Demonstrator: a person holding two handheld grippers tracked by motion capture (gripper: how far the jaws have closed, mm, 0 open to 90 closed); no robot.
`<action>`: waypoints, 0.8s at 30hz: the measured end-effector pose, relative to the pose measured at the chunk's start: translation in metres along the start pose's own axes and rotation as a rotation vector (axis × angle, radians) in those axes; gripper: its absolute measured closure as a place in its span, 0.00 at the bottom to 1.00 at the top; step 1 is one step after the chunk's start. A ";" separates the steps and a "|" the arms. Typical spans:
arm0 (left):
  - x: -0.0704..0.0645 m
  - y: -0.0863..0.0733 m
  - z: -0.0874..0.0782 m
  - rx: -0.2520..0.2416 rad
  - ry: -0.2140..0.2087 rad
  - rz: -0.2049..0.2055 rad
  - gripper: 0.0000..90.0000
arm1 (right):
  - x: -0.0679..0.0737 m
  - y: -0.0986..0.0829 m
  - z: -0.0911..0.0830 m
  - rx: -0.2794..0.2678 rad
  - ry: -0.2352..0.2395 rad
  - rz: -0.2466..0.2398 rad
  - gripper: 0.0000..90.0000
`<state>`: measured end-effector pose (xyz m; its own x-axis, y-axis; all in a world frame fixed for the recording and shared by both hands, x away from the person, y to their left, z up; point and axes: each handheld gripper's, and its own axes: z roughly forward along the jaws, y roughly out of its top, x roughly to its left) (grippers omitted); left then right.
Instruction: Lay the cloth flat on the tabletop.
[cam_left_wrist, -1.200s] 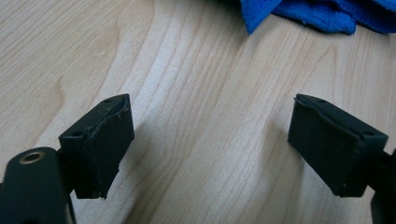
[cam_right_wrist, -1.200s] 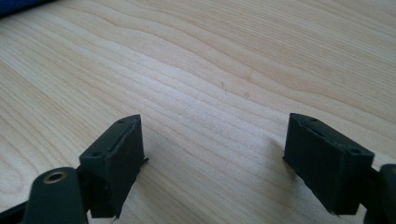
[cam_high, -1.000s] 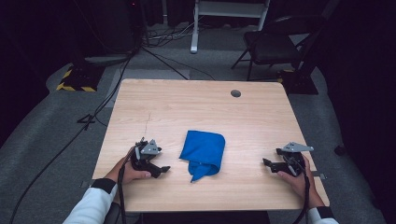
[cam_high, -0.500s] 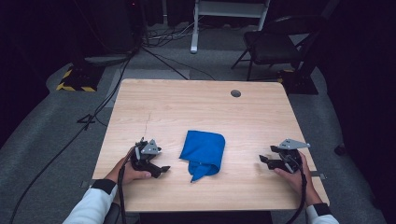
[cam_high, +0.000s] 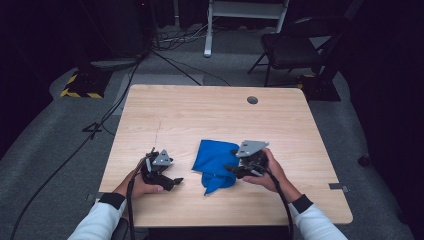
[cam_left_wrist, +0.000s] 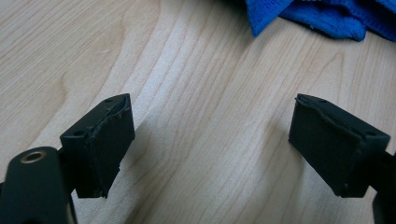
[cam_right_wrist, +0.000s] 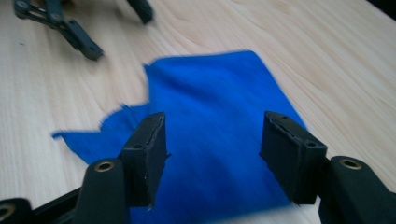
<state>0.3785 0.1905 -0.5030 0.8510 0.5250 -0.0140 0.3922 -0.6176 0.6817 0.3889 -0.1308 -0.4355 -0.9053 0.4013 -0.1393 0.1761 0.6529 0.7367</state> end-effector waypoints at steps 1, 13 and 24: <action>-0.001 0.000 0.000 0.000 -0.002 0.001 0.16 | 0.004 0.005 0.007 0.008 0.010 -0.008 0.46; -0.001 0.000 0.001 -0.003 -0.005 0.002 0.16 | 0.018 0.011 0.056 0.136 0.083 -0.061 0.56; -0.001 0.000 0.000 0.000 -0.002 -0.001 0.16 | 0.018 0.002 0.050 0.164 0.003 -0.089 0.90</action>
<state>0.3777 0.1893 -0.5030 0.8514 0.5243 -0.0157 0.3928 -0.6175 0.6815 0.3924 -0.0905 -0.4699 -0.9212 0.3354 -0.1973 0.1554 0.7819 0.6038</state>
